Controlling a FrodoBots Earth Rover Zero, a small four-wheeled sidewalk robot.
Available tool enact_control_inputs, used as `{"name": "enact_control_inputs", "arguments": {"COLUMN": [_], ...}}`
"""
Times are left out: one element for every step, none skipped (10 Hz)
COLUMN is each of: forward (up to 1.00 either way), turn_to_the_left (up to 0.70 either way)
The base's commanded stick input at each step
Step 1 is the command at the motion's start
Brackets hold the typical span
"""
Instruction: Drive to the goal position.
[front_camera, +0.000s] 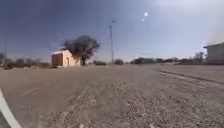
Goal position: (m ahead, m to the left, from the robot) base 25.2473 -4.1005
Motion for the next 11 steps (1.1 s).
{"name": "enact_control_inputs", "arguments": {"forward": [0.7,0.7,0.7,0.7,0.7,0.7,0.7,0.7,0.7,0.7,0.7], "turn_to_the_left": [0.0,0.0,-0.04,-0.35,-0.35,-0.35,0.0,0.0,0.0,0.0,0.0]}}
